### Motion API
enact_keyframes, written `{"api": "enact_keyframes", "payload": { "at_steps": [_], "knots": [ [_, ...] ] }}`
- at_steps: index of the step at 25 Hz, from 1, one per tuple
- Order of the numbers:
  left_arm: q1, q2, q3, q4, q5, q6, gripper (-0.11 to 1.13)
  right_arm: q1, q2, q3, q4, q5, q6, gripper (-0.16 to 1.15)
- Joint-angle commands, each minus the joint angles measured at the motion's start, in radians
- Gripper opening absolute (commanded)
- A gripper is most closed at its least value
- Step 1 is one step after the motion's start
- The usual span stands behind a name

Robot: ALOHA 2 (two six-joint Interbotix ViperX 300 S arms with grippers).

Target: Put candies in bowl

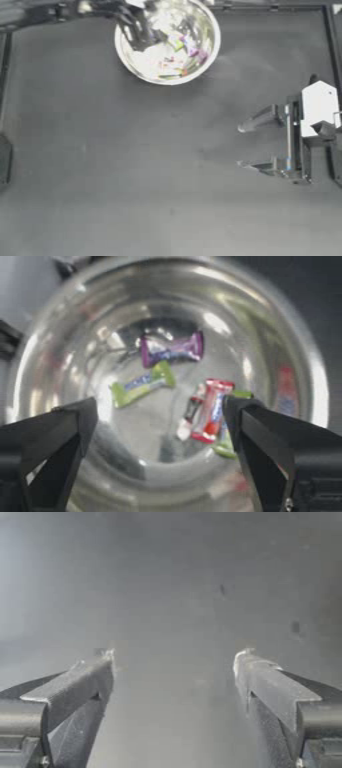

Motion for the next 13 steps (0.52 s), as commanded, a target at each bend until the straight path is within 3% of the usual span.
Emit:
{"api": "enact_keyframes", "payload": {
  "at_steps": [1, 9, 13],
  "knots": [
    [-0.044, -0.135, 0.037, -0.006, -0.005, -0.003, 1.03, 0.000, -0.005, -0.017, -0.011, -0.006, 0.002, 1.00],
    [-0.153, -0.325, 0.193, -0.038, -0.040, -0.009, 1.03, -0.012, -0.005, -0.021, -0.029, -0.006, 0.002, 1.00],
    [-0.198, -0.434, 0.301, -0.069, -0.106, -0.006, 1.03, -0.025, -0.014, -0.023, -0.043, -0.006, 0.002, 1.00]
  ]
}}
